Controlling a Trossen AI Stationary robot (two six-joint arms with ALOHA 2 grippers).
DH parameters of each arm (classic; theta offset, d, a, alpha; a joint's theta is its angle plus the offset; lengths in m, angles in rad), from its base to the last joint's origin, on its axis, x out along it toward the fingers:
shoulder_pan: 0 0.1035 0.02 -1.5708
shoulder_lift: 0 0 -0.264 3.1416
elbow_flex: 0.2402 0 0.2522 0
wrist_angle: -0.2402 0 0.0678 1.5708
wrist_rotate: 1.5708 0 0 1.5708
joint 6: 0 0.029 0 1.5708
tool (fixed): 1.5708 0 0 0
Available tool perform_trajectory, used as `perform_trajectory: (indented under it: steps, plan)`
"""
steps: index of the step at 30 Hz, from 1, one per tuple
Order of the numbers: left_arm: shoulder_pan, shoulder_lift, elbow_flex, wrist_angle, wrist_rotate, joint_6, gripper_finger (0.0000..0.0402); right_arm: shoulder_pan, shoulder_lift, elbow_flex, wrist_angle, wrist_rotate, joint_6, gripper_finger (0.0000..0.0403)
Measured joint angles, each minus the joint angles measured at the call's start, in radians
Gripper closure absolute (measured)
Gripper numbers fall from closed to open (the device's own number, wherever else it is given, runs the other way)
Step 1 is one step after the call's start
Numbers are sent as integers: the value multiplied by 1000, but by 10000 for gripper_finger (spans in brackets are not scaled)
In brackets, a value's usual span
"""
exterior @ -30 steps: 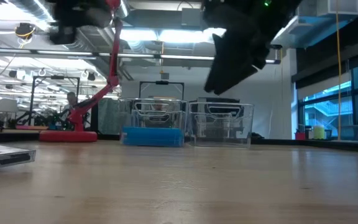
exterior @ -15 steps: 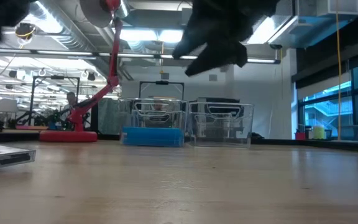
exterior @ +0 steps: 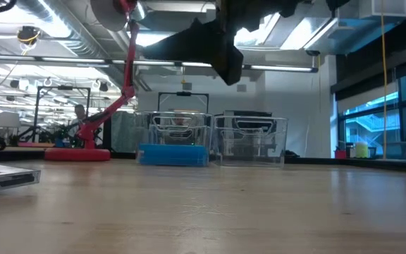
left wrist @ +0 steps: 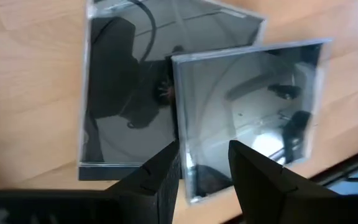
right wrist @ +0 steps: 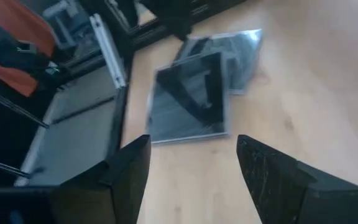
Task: Pick & place jewel cases by type
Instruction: Put the middle black CD case into the right transparent bin
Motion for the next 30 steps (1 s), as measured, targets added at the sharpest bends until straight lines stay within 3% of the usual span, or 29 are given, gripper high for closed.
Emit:
perform_trajectory:
  steps: [7, 12, 22, 30]
  plan:
    - [-50, 43, 0, -6, -50, 25, 269, 75, 66, 9, 80, 0, 13, 160]
    - [-72, 45, 0, 9, -130, 60, 267, 100, 157, 111, 78, 37, -24, 160]
    - [-72, 58, 0, 11, -62, -7, 268, 100, 401, 504, -289, 35, -139, 160]
    - [-48, 102, 0, 29, -49, -14, 272, 91, 521, 681, -445, 91, -255, 160]
